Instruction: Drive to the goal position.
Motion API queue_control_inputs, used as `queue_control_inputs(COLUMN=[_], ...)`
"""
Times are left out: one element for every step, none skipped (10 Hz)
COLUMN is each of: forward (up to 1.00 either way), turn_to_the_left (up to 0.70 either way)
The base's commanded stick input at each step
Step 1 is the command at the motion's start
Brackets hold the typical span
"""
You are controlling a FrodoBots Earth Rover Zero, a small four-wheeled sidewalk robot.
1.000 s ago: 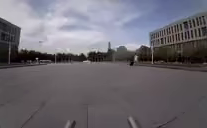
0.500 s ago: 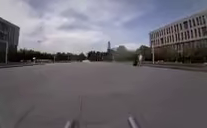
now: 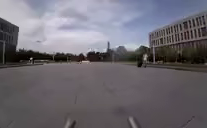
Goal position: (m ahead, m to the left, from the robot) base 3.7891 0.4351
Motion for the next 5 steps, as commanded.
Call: queue_control_inputs(forward=[1.0, 1.0, 1.0, 1.0, 1.0], turn_to_the_left=[0.0, 0.0, 0.0, 0.0, 0.0])
